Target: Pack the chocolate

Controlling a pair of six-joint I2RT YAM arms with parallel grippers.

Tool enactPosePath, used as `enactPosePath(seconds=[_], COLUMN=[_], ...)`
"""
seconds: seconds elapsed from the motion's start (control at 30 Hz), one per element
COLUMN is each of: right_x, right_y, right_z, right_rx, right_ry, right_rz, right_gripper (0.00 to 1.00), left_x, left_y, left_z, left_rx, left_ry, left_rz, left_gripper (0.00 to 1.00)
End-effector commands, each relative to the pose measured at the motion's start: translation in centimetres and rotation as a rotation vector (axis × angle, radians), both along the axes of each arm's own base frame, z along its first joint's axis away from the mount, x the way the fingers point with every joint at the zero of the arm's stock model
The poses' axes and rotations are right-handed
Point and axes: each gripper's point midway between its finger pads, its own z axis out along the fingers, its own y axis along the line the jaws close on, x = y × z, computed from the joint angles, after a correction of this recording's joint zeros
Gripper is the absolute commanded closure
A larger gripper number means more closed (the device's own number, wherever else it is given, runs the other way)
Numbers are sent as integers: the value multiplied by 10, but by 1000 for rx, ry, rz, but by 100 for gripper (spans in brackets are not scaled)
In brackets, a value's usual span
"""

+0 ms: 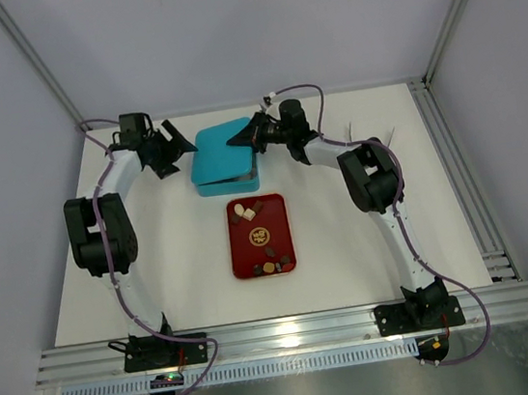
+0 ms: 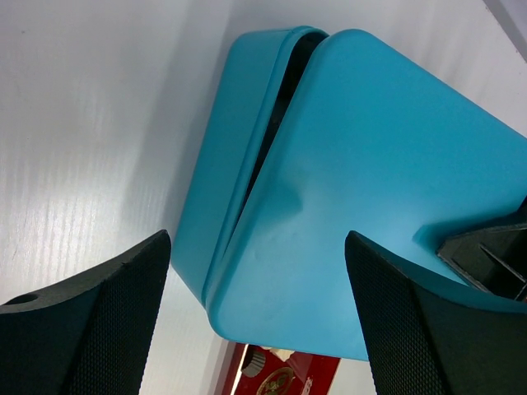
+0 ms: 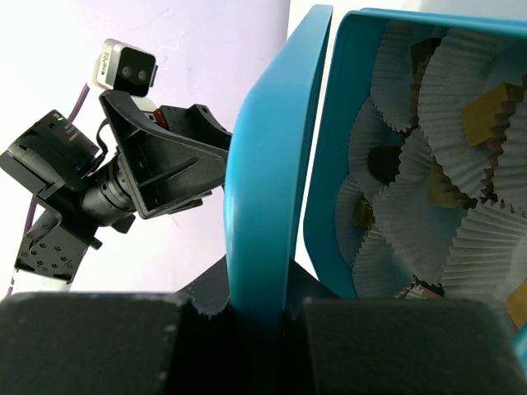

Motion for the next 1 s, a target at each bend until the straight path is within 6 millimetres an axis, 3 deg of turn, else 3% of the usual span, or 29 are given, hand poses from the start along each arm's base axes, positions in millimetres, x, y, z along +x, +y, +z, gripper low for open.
enactPosePath(seconds=[0.0,0.53,0.77,0.97], right_x=[0,0,-1,-2], right_y=[-2,-8,-13,-21], right_z=[23,15,10,5], right_rx=[47,41,32,25], right_ry=[-60,-41,-27,-14], right_rz=[17,12,6,-8], right_gripper=[88,82,68,63], left_x=[3,3,0,0], left_y=[-5,-18,-20,-22], left_z=[-7,-18,-24,-25], left_rx=[12,2,2,2], left_ry=[-8,7,21,23], left_rz=[-21,-72,-77,-78], left_gripper=[16,18,19,19])
